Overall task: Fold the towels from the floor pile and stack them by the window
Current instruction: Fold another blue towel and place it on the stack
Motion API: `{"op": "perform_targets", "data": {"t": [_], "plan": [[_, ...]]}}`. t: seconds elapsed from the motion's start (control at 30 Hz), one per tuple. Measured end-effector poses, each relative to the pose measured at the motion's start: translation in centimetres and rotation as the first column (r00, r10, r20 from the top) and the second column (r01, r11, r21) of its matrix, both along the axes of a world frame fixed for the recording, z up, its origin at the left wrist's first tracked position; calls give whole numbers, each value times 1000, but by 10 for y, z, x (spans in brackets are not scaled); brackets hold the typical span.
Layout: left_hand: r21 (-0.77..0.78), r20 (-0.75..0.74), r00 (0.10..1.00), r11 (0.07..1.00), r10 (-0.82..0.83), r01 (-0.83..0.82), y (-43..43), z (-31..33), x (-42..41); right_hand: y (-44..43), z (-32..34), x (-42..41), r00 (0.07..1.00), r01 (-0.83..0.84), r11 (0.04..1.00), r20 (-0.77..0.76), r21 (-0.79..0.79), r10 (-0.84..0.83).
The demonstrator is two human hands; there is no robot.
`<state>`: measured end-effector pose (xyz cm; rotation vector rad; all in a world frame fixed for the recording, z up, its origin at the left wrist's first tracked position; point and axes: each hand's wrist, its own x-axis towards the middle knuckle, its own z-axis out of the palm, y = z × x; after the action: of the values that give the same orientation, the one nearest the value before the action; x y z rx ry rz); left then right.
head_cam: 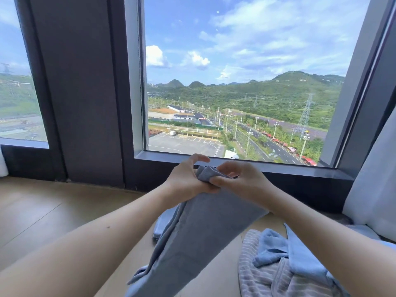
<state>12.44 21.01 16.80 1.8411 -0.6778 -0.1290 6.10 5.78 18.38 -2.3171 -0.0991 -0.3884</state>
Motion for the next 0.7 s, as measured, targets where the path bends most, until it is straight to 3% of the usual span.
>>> {"op": "perform_targets", "data": {"t": [0.3, 0.4, 0.5, 0.6, 0.7], "plan": [[49, -37, 999, 999, -16, 17, -5, -13, 6, 1, 3, 5, 994, 60, 998, 95, 3, -60], [212, -60, 994, 972, -92, 103, -2, -20, 3, -3, 4, 3, 986, 103, 995, 126, 20, -104], [339, 8, 999, 940, -34, 29, -2, -24, 4, -9, 7, 2, 975, 146, 986, 154, 85, -158], [336, 95, 995, 941, 11, -43, -4, -17, 2, -12, 10, 1, 989, 102, 983, 94, 155, -117], [338, 144, 990, 940, -3, -46, -4, -12, 1, -13, 11, 0, 997, 56, 984, -63, 169, -46]]}}
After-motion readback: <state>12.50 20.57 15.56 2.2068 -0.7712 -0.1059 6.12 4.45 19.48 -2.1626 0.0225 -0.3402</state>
